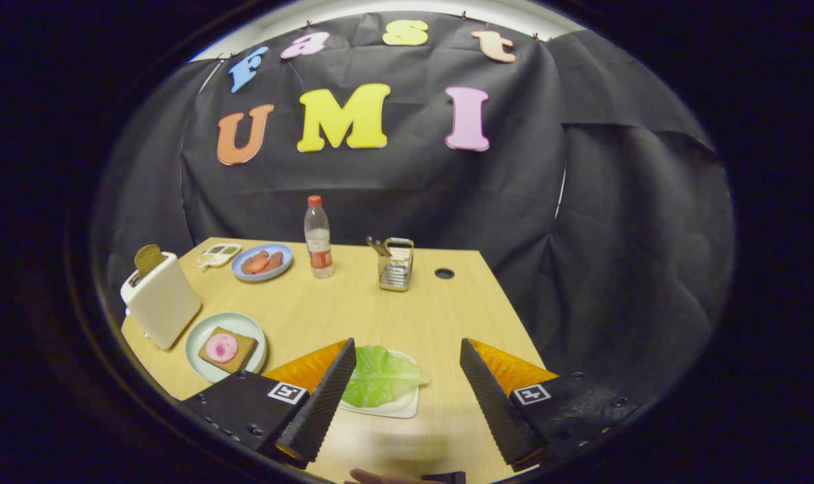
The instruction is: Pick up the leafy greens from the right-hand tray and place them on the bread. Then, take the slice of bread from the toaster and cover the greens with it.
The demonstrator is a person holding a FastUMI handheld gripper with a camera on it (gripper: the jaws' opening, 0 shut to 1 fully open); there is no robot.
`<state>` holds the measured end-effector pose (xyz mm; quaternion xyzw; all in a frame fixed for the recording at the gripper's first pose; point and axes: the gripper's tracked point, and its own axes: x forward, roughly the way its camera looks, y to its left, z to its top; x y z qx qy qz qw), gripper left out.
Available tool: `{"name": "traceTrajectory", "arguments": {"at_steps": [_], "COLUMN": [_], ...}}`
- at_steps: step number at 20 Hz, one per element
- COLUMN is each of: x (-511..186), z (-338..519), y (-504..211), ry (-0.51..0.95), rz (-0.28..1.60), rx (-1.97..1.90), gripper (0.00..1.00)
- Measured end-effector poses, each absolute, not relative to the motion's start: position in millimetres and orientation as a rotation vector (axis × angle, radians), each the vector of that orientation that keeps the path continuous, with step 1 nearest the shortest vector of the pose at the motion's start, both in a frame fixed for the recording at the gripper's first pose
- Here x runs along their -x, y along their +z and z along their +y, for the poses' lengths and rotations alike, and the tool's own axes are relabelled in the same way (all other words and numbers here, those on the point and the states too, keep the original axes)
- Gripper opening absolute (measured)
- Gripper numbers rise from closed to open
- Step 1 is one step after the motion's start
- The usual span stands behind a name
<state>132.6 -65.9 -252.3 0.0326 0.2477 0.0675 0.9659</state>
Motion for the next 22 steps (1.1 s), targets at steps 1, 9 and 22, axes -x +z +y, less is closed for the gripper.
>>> {"name": "traceTrajectory", "arguments": {"at_steps": [1,9,22], "x": [-141.5,-181.8,-182.9], "z": [-65.5,-52.7,-51.0], "y": [-270.6,-359.8,-389.8], "ry": [0.141,0.198,0.157], "rz": [0.545,0.827,0.969], "rx": [-0.074,-0.211,-0.217], "gripper": [0.95,0.94,0.43]}}
